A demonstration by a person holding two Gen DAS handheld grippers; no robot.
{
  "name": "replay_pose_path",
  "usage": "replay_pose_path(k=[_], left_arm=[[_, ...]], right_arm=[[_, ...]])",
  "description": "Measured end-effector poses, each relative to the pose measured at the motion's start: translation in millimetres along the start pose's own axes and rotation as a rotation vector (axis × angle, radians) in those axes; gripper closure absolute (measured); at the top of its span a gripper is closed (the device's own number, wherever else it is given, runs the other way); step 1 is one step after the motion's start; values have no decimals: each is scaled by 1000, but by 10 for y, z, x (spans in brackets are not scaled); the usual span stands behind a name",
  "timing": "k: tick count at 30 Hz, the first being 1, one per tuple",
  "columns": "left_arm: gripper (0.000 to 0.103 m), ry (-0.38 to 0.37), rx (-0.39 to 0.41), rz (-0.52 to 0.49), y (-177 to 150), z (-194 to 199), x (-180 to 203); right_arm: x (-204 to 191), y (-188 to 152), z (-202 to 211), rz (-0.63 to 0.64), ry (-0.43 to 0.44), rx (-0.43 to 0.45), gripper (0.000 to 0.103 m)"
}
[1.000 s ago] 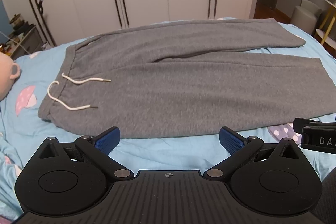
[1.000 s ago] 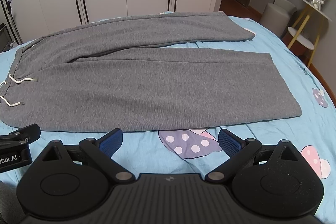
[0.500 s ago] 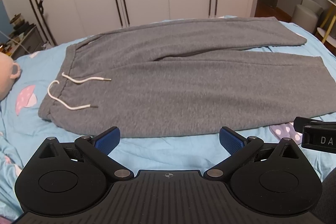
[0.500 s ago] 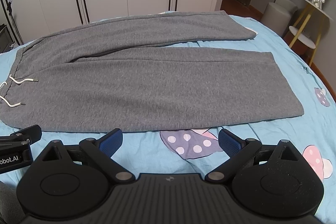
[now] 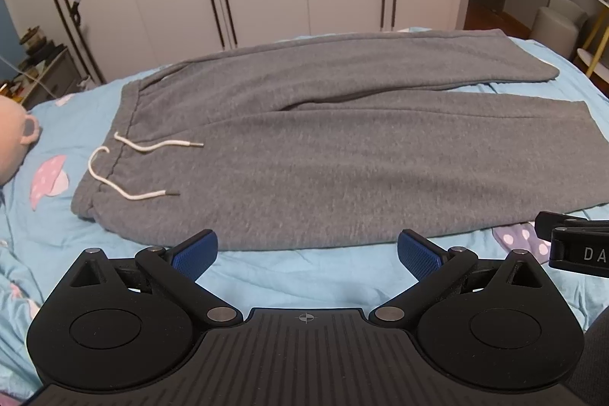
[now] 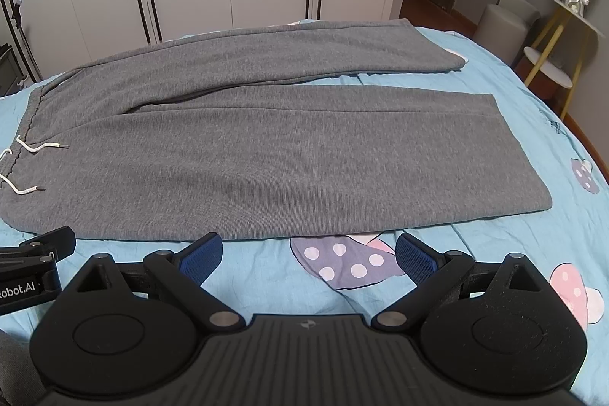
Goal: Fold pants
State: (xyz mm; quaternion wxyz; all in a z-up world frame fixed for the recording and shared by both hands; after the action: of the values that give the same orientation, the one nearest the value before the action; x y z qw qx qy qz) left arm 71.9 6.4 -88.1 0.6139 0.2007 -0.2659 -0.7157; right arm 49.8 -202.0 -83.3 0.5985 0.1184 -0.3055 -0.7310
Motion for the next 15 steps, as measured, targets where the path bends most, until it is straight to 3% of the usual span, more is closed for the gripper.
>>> replay_pose_path(k=[15], left_arm=[[0, 11, 1, -2, 2, -12, -10]], right_arm=[[-15, -4, 0, 13, -15, 10, 5]])
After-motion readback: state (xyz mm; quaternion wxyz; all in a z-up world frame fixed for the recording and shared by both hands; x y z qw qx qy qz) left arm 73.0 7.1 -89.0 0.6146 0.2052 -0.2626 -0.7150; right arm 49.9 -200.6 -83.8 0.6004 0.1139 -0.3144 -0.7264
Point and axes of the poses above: each gripper's, at about its wrist camera, not at the fingertips, and z roughly against the way its jaws point, x to its right, y to its top, the point moved 10 cm from there along -z, roughly the way its jaws point, and after that the axes turned 9 degrees about -y, right-handed, at the moved point
